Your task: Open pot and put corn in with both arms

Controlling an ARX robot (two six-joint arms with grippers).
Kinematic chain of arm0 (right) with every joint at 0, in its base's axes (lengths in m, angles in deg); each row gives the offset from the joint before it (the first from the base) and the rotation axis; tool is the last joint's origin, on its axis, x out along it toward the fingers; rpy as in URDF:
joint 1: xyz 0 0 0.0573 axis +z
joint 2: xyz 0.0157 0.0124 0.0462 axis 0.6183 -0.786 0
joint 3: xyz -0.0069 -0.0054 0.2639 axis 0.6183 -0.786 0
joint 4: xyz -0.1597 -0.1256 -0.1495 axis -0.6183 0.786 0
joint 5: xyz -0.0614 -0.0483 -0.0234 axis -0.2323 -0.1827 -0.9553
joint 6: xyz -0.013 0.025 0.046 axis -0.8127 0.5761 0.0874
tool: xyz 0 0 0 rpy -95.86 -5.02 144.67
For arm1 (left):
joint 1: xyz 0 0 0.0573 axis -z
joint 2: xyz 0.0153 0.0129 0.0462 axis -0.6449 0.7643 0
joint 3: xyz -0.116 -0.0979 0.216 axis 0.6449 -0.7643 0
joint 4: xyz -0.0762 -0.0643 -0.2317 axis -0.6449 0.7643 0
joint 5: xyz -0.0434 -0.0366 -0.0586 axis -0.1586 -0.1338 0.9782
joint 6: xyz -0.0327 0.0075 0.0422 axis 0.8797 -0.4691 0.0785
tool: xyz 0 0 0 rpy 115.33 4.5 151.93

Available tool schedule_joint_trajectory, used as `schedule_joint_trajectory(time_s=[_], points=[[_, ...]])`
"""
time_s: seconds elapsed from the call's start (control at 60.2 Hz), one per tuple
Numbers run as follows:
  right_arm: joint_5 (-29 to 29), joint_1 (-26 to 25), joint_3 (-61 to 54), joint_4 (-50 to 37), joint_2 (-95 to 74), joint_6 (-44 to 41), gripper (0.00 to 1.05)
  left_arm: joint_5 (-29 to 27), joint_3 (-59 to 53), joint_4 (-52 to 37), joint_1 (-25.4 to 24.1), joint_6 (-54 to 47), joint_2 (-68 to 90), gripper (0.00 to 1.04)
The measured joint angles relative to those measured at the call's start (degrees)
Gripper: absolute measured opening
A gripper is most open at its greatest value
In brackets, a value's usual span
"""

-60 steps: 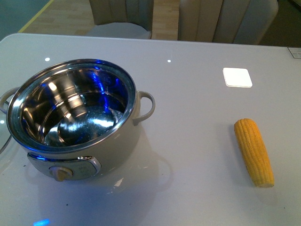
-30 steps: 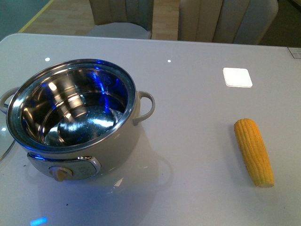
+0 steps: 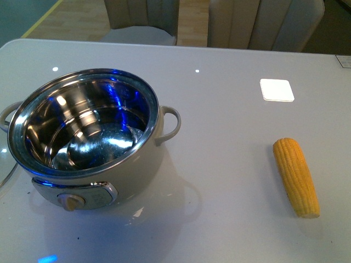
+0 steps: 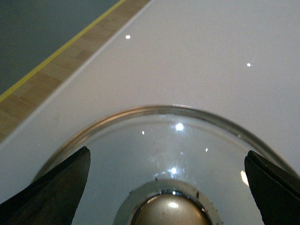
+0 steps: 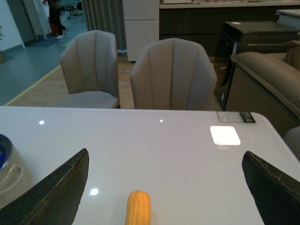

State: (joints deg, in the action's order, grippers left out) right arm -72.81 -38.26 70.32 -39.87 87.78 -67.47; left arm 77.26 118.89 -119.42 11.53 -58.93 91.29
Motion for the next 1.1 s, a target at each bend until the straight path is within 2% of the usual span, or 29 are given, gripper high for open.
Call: schedule_joint_trajectory(time_s=[0.133,0.282,0.448,0.631,0.714,0.83,1.03,1.096], points=[[0.0,0.0,0.0,0.0,0.0,0.0,0.96,0.4,-3.1,1.2,0.1,1.6,-7.6,0.98],[0.0,0.0,0.0,0.0,0.0,0.0,0.96,3.3,-8.3,4.9,0.4,3.0,-20.0,0.98],[0.0,0.0,0.0,0.0,0.0,0.0,0.96,9.1,-15.2,13.4,1.6,5.4,-39.0,0.98],[0.0,0.0,0.0,0.0,0.0,0.0,0.96,14.1,-21.1,27.9,2.6,10.6,-62.1,0.98],[0.0,0.0,0.0,0.0,0.0,0.0,0.96,12.4,-26.2,27.8,5.0,8.2,-72.5,0.83],[0.0,0.0,0.0,0.0,0.0,0.0,0.96,8.0,-33.9,34.8,10.7,6.6,-87.1,0.61],[0.0,0.0,0.0,0.0,0.0,0.0,0.96,2.7,-38.7,38.2,15.9,6.1,-97.5,0.26],[0.0,0.0,0.0,0.0,0.0,0.0,0.96,0.6,-40.6,40.3,18.0,6.0,-101.2,0.08]])
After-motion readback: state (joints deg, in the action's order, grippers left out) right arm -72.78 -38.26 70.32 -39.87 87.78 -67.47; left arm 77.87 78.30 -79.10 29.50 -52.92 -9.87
